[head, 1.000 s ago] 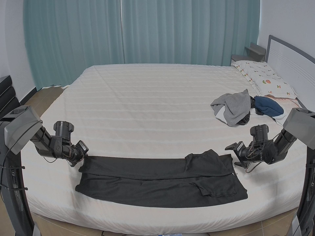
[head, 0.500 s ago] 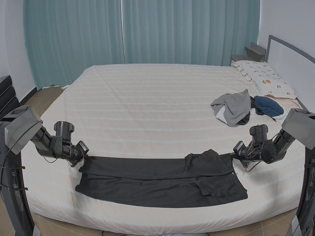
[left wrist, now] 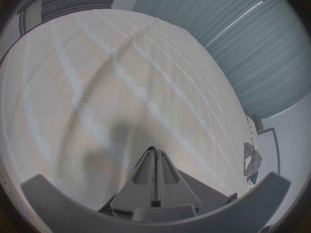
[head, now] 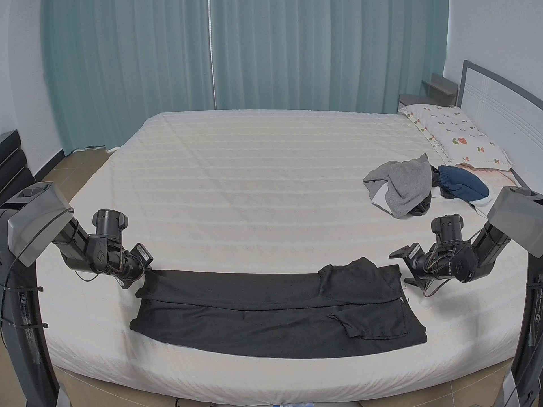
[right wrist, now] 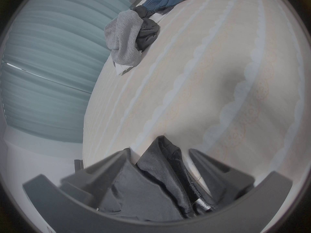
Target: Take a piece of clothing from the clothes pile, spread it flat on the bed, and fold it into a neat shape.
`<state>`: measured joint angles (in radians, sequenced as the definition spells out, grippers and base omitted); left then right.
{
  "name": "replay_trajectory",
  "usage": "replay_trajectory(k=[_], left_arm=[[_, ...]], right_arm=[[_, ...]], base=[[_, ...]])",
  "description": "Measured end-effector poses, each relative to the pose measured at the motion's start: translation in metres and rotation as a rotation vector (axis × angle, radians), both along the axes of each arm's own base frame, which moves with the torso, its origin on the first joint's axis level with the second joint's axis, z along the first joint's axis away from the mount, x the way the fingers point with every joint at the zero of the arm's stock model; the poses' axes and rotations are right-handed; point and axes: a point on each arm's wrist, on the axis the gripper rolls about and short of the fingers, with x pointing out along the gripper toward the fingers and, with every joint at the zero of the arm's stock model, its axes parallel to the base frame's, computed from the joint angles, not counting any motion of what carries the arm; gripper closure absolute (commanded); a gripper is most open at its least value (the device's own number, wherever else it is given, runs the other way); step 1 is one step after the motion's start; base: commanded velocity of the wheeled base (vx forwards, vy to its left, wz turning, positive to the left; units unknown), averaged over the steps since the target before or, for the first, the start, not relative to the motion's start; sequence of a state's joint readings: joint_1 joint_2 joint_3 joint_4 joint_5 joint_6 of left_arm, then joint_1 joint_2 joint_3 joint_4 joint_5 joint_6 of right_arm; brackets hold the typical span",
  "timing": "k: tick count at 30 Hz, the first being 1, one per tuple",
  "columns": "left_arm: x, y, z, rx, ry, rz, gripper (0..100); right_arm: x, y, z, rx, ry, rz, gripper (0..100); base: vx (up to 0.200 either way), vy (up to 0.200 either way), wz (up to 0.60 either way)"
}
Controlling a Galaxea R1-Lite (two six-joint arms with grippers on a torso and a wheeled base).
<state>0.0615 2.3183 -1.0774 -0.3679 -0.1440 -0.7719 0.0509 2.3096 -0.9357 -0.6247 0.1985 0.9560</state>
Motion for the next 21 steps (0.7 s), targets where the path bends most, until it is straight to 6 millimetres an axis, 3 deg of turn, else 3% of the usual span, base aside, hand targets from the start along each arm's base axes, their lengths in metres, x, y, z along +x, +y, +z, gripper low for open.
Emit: replay_trajectory(k=[5,6,18,21], left_arm=[[-0.001,0.0,-0.001,0.002,0.002,-0.001,100],[-0.001,-0.001,-0.001,0.002,0.003,-0.002,0],[-0.006,0.0,0.0,-0.005,0.013,-0.001,0],[-0.011,-0.001,0.002,-0.008,0.017,-0.002,0]], right_arm=[[-0.002,-0.001,0.001,0.001,0.003,-0.003,0],[-0.003,-0.001,0.002,0.001,0.003,-0.003,0],[-0.017,-0.006,0.008,0.021,-0.002,0.0,0],[-0.023,-0.005,0.011,0.029,-0.02,0.011,0]], base=[[0.0,0.0,0.0],[0.0,0.0,0.0],[0.0,0.0,0.0],[-0.2,0.0,0.0]])
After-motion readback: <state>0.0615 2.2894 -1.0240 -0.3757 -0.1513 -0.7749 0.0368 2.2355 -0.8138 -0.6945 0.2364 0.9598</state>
